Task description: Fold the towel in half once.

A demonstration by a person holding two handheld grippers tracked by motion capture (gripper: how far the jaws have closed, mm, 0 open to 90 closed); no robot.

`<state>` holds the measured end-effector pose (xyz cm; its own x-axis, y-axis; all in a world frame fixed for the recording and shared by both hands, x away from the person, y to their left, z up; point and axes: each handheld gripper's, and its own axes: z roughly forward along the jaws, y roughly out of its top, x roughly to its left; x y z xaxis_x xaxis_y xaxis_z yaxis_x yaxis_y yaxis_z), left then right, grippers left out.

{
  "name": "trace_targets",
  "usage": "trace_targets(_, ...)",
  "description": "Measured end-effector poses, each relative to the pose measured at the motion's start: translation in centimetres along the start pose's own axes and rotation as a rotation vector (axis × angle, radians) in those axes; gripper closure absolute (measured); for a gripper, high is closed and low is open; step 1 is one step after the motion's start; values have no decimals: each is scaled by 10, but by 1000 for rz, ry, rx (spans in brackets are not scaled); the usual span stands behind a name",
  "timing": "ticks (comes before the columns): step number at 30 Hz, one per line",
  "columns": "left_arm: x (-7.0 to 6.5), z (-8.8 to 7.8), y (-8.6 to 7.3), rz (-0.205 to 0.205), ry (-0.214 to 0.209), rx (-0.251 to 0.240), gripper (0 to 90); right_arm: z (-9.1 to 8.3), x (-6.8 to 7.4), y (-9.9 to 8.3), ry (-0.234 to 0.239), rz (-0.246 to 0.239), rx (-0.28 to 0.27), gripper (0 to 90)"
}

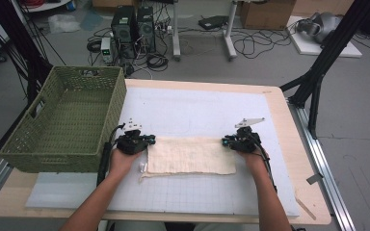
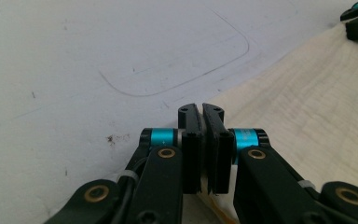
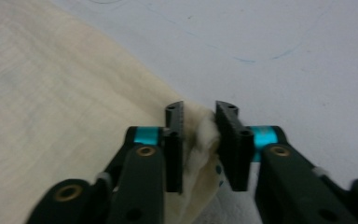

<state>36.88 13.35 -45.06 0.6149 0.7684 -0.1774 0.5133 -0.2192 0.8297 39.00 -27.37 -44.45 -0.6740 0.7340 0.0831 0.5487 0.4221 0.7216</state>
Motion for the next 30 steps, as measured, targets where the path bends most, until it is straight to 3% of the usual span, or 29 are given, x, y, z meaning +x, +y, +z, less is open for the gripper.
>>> trace_targets(1,0,0,0,1,0,0,859,0,0,-1,17,3,-3,839)
trace_targets(4,0,0,0,1,6,2,862,-1,3,-2,3,-5,-11,855)
trace_targets(6,2,-1,1,-10,19,-27,863,-2,5,-2,-17,-17,-11,860)
trace_targets(9,4,-2,6,-63,28,-76,865,-2,5,0,-58,-34,-31,862)
trace_targets(13,6,2,15,-68,42,-83,865,-5,5,3,-104,-43,-72,862)
trace_targets(15,6,2,19,-59,51,-122,865,-7,6,4,-119,-45,-87,861)
trace_targets(17,6,0,19,-72,42,-126,864,-9,7,5,-124,-58,-102,861)
trace_targets(19,5,-2,17,-61,27,-102,862,-13,9,6,-118,-61,-120,858)
trace_targets(24,-2,-17,20,-39,-4,-163,861,-25,16,7,-110,-98,-144,858)
trace_targets(30,-9,-28,16,18,-24,-164,860,-38,22,2,-97,-111,-185,858)
